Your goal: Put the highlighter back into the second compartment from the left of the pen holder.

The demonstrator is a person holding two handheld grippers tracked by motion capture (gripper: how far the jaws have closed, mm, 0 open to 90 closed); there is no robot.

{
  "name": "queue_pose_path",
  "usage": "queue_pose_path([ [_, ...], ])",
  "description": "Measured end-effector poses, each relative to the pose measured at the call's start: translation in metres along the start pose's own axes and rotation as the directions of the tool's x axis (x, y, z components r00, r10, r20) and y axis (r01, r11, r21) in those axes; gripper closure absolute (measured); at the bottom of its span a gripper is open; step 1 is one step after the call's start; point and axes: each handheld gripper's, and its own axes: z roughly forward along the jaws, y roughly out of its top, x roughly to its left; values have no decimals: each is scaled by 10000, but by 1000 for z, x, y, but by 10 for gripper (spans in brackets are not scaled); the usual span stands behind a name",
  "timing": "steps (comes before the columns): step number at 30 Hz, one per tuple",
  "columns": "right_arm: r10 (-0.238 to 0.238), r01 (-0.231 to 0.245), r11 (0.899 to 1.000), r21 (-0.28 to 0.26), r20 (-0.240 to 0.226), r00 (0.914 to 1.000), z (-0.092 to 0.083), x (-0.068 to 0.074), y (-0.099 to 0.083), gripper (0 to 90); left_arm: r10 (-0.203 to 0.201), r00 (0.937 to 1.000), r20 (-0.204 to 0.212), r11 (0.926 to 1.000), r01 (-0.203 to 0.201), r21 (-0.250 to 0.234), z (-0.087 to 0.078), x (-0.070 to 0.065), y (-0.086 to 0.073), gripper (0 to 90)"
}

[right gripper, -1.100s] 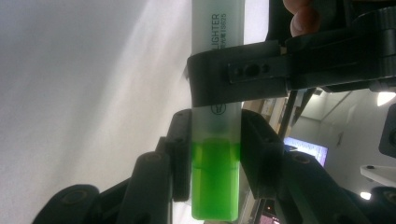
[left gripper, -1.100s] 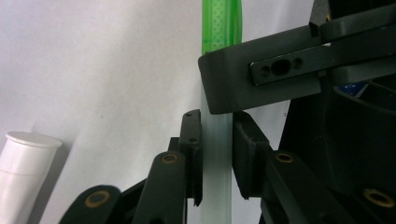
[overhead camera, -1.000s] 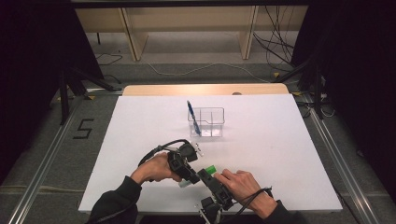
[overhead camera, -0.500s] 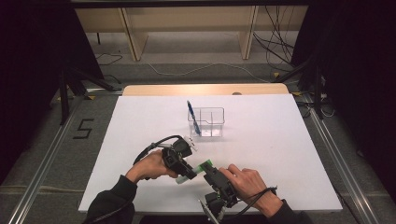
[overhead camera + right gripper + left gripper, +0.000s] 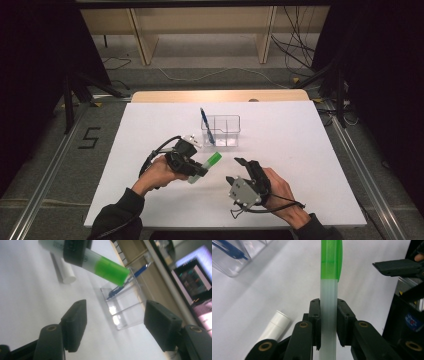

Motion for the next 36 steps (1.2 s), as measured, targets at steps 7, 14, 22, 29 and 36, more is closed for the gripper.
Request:
queue_pose_path([
  [7,3202,-3224,9466,-12,-1142,9405,1,-24,-13,315,-712,9948,-727,9837,580,-1703,-4,4,1,763],
  [14,5763,-5905,8069,155,-2401,7812,-2,-39,-26,290,-1369,9839,-1153,9426,936,-3204,-8,6,1,763],
  [22,6468,-6627,7477,418,-2717,7126,-4,-41,-35,277,-1720,9768,-1277,9104,1080,-3995,-6,10,9,763],
  [29,6553,-6730,7388,349,-2702,7054,-13,-40,-39,275,-2023,9670,-1546,8845,1127,-4528,-6,17,27,763],
  [36,6921,-7113,7016,426,-2782,6660,-18,-41,-48,248,-2089,9627,-1718,8693,1023,-4837,-5,20,46,762],
])
